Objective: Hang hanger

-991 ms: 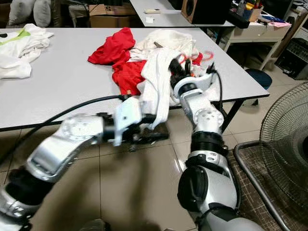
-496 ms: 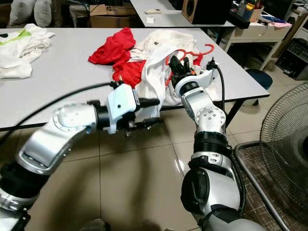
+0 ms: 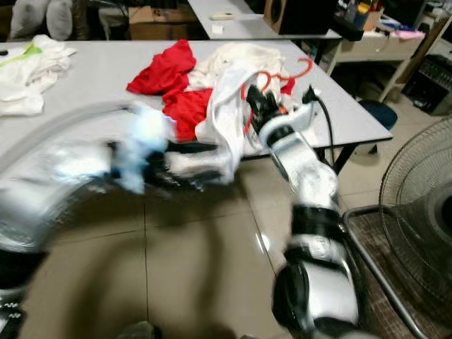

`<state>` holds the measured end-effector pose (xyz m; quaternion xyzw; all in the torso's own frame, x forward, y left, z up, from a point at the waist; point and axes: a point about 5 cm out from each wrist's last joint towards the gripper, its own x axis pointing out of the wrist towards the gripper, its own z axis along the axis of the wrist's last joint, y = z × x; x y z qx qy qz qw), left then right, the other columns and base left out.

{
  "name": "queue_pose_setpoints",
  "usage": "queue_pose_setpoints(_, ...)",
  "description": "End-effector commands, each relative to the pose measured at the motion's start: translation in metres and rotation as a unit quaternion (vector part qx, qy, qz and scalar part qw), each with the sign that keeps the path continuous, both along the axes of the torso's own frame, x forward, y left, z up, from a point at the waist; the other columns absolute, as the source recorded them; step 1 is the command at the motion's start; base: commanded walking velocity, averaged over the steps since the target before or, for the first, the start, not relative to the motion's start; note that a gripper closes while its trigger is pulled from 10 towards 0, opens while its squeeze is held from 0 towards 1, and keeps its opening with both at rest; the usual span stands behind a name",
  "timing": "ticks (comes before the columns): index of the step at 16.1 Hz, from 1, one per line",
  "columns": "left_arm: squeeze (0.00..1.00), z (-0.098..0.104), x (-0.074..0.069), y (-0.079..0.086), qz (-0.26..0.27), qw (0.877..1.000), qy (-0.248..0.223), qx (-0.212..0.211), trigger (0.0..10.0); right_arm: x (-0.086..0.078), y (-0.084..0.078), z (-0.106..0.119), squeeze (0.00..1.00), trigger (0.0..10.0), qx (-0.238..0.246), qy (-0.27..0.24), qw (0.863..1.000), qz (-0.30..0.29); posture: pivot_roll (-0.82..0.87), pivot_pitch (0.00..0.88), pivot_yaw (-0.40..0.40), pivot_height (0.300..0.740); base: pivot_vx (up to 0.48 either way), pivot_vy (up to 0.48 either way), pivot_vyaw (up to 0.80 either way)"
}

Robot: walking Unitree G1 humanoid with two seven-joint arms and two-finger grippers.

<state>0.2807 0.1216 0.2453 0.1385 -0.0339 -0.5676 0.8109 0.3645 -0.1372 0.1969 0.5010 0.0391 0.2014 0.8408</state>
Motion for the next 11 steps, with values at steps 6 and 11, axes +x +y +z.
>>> queue_pose_setpoints(6,0.00,-0.005,0.014,0.086,0.261,0.965,0.003,-0.037,10.0,-0.073,0.006,0.028,0.00,10.0,-0.109,-0.148,0.960,0.213,0.06,0.000,-0.057,0.740,0.000,0.000,0.00)
queue_pose_setpoints(11,0.00,0.013,0.004,0.103,0.279,0.955,-0.011,-0.104,10.0,-0.143,-0.001,-0.011,0.00,10.0,-0.290,-0.133,0.864,0.389,0.07,0.000,-0.069,0.740,0.000,0.000,0.00)
